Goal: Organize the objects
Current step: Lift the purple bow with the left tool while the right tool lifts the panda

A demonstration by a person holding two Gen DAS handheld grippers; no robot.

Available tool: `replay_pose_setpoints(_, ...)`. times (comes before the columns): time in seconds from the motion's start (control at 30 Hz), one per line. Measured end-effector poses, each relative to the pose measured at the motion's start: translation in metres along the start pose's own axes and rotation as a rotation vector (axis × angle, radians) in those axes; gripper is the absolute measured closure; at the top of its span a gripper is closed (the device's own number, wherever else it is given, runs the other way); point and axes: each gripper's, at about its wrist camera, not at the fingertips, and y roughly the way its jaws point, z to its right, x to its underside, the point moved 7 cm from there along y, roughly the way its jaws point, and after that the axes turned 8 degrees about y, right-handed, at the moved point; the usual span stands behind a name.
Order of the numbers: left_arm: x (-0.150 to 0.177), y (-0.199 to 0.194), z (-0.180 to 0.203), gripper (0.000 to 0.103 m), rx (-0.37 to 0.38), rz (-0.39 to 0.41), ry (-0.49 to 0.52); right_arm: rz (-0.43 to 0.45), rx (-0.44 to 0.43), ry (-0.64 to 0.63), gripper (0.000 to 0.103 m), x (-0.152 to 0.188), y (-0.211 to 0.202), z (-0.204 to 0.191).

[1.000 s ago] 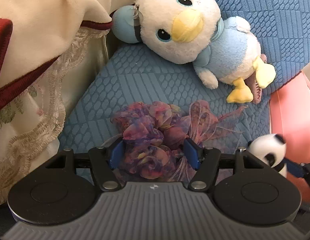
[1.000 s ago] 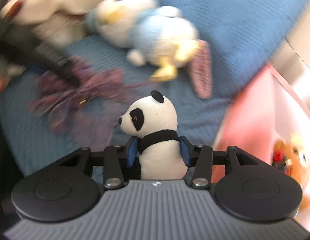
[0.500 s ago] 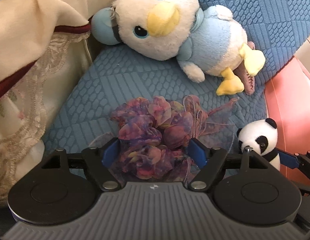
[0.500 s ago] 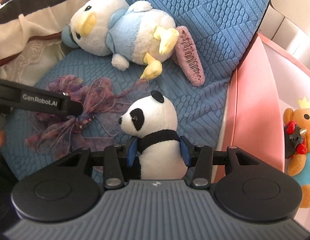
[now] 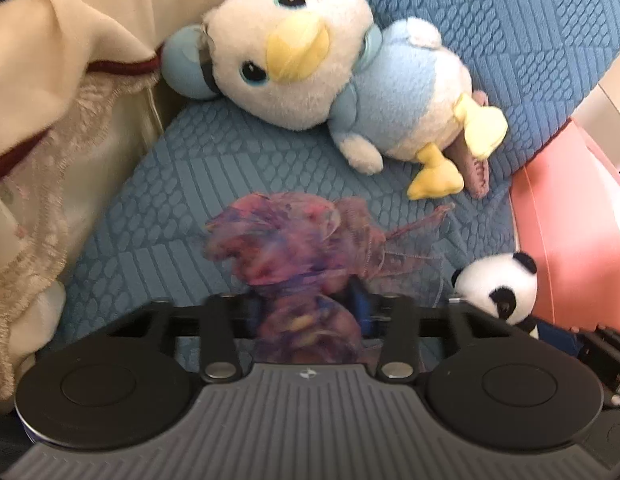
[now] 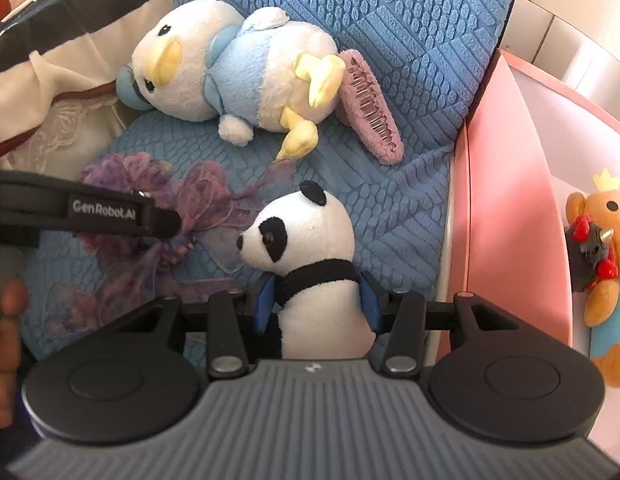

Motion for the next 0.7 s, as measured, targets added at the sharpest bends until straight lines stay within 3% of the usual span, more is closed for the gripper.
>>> replay_pose_setpoints(0.07,0.000,-0.004,0.001,0.082,0.026,0.004,-0.004,0.004,0.001,0.006,0.055,0.003,-0.002,-0.001)
replay_pose_setpoints(0.13,0.001,-0.009,0.003,0.085,0.050,0.016,-0.004,0.000,-0.009,0.014,0.057,0.007,-0.004,-0.002)
replay_pose_setpoints(0.3,0.005,-0.027,0.007,0.085,0.079,0.044,0.008,0.009,-0.037,0.071,0.067,0.015,-0.019,0.001)
replay_pose_setpoints(0.43,0.005,-0.040,0.004,0.085,0.074,0.070,0.012,0.013,-0.046,0.084,0.068,0.018,-0.024,0.001)
replay_pose_setpoints(0.7,0.009,-0.040,-0.001,0.085,0.073,0.051,-0.010,0.015,-0.071,0.098,0.065,0.012,-0.020,0.008)
